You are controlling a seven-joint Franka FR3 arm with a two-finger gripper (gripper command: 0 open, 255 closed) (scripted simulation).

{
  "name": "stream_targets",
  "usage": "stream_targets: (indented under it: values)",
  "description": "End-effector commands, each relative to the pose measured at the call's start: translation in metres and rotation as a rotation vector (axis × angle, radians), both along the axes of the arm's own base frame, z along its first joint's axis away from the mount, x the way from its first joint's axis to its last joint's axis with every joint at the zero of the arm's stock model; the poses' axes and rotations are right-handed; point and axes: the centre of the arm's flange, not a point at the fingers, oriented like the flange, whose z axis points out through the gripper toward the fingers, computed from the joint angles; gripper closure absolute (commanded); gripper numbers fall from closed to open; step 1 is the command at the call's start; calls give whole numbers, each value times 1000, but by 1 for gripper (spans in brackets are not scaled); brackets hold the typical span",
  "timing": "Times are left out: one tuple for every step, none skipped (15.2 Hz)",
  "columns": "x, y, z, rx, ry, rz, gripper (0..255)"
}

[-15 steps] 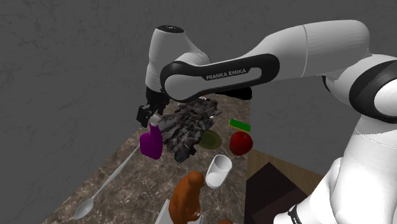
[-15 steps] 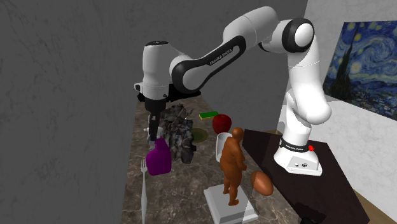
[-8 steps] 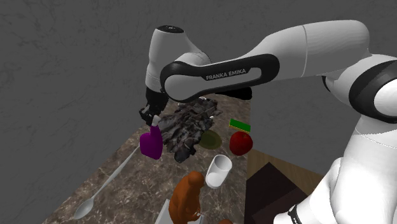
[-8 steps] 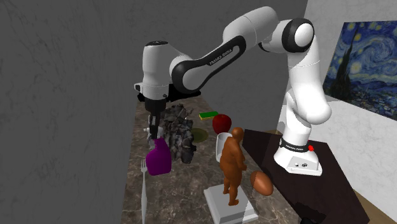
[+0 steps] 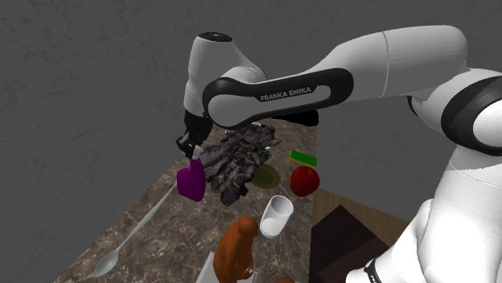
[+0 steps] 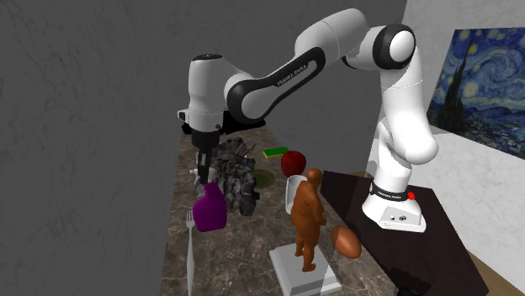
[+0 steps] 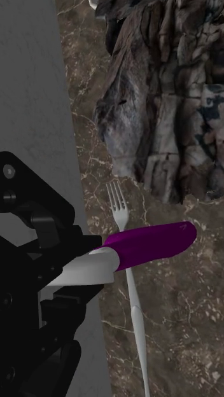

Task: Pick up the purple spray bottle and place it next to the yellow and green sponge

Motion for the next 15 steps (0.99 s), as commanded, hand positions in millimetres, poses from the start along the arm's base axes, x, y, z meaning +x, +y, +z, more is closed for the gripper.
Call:
stream_targets:
  values:
    - [0, 0, 5, 0, 0, 0, 255]
    - [0, 0, 10, 0, 0, 0, 255]
    - [0, 0, 16, 0, 0, 0, 255]
    - [0, 0, 21, 0, 0, 0, 255]
    - [0, 0, 26, 0, 0, 0, 255]
    - [0, 0, 31, 0, 0, 0, 255]
    - [0, 0, 37, 0, 0, 0, 255]
    - [0, 0, 42, 0, 0, 0, 255]
    - [0, 0, 47, 0, 0, 0, 255]
    - [0, 0, 53, 0, 0, 0, 255]
    - [0, 0, 58, 0, 0, 0, 255]
    - [0, 0, 63, 0, 0, 0, 255]
    - [0, 0, 68, 0, 0, 0, 255]
    - [0, 0, 74, 0, 0, 0, 255]
    - [0, 0, 79, 0, 0, 0, 255]
